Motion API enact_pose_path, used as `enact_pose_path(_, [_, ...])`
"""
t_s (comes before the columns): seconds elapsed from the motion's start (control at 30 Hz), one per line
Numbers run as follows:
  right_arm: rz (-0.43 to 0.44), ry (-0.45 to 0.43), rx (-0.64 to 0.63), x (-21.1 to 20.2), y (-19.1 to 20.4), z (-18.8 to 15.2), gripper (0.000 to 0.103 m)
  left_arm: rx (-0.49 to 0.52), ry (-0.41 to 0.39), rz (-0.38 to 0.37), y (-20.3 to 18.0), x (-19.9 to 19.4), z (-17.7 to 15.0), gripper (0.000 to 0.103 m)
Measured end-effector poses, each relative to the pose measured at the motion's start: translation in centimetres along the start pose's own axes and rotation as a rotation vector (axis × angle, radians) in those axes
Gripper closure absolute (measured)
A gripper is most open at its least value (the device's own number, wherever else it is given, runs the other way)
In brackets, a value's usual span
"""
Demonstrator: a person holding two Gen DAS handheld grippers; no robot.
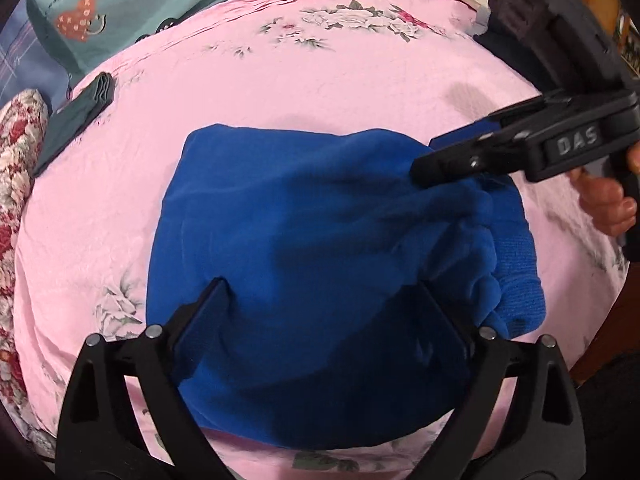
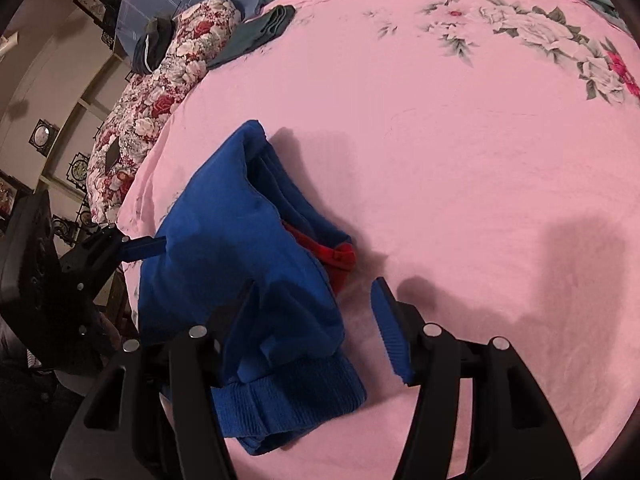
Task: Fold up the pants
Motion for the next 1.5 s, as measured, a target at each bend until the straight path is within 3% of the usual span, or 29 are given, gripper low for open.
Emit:
enact_pose_path(0.3, [0.076,0.064,0.000,1.8,0.2,0.7,0.044,-0.001,0.007,-0.002,0.2,0.4,0.1,0.008])
enact_pose_path(0.4, [0.082,0.024,0.034,1.9,0.0,0.3,0.045,-0.004,0.007,-0.009,0.3,0.4,0.0,0.008])
enact_pose_path(0.53, [0.038,0.006,0.031,2.2,0.6,0.1,0.071,-0.022,0.019,-0.035,1.3,-0.5,0.3,0.009])
enact_pose_path(0.67, [-0.061,-0.021,-0.047,1.7,2.1,-0.1,0.080,-0.147,-0.030,-0.101,6.0,-3.0,1.8,0.009])
enact_pose_path(0.77, [-0.191,-0.042,-0.187,1.4,4.1,-0.6,0.082,-0.254,-0.015,-0.160,10.4,-2.5,3.5,0.009])
enact_pose_path(0.87, [-0.306,-0.083,-0.318,1.0,6.4,-1.4,0.082,-0.274,0.016,-0.223,12.8,-0.4,5.1,0.009])
enact_pose_path(1.0, [-0.415,-0.139,-0.433,0.5,8.6,-2.3,0.083,-0.197,0.064,-0.337,12.9,2.5,6.7,0.009])
enact_pose_path(1.1, [-0.490,-0.168,-0.498,0.4,10.1,-3.0,0.083,-0.111,0.113,-0.477,11.6,4.3,7.7,0.009])
enact_pose_path(1.17, [-0.519,-0.181,-0.500,0.2,10.4,-3.1,0.083,-0.066,0.155,-0.583,10.9,5.5,8.1,0.009])
enact_pose_path(1.27, [-0.539,-0.185,-0.458,-0.1,10.4,-2.9,0.083,-0.010,0.196,-0.669,10.0,6.9,8.4,0.009])
enact_pose_path(1.5, [-0.560,-0.182,-0.390,0.1,11.0,-2.5,0.083,0.054,0.268,-0.755,8.3,8.9,6.9,0.010])
Point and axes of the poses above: each gripper's, at about its wrist camera, not at the fingertips, and x roughly the way its jaws point, y to its left, z to its top, the point moved 5 cm from there along x, roughly the way its jaws point, and after that the axes turned 13 degrees about z, right-handed, at the moved point
